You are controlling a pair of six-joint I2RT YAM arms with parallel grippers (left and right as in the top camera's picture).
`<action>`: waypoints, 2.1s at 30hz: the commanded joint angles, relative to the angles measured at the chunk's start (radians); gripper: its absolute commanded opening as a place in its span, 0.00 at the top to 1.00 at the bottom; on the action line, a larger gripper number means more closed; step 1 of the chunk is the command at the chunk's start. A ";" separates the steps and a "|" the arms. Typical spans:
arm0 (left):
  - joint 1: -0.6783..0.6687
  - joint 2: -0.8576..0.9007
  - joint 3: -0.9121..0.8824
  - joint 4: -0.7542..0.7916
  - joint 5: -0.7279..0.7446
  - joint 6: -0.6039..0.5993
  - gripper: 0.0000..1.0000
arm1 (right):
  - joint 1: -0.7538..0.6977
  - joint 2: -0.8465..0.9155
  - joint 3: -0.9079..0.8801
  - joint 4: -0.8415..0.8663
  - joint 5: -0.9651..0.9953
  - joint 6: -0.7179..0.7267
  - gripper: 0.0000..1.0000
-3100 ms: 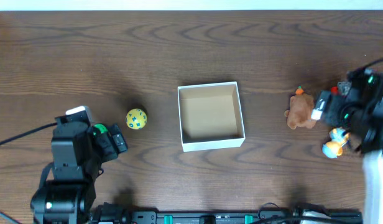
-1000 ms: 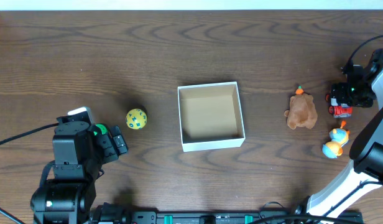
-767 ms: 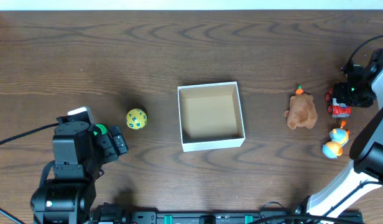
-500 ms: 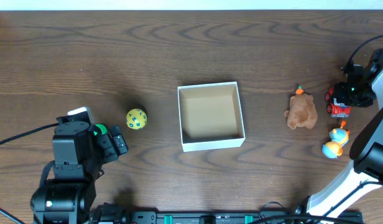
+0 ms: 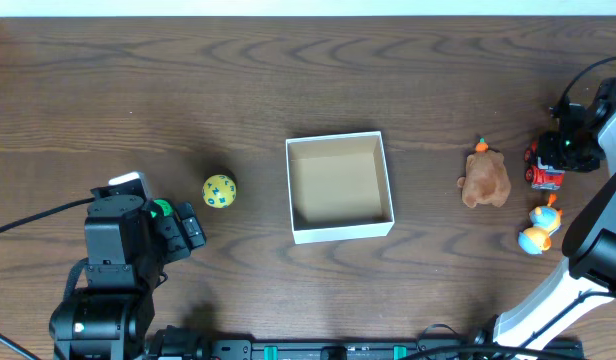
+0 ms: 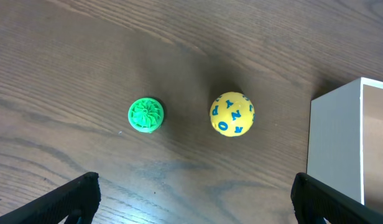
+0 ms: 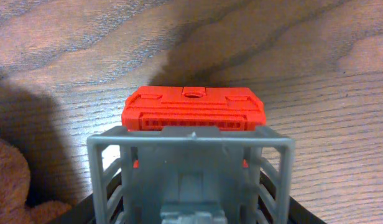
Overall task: Pack container
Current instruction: 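Move the right gripper over the red toy truck and grasp it, then carry the truck left into the white box and release it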
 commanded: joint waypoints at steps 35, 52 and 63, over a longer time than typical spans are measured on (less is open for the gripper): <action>0.005 0.001 0.023 -0.002 -0.001 -0.009 0.02 | -0.006 -0.023 0.007 0.000 -0.006 0.024 0.57; 0.005 0.001 0.023 -0.002 -0.001 -0.009 0.02 | 0.012 -0.256 0.012 -0.002 -0.006 0.132 0.79; 0.005 0.001 0.023 -0.002 -0.001 -0.009 0.02 | 0.245 -0.594 0.012 -0.064 -0.006 0.260 0.99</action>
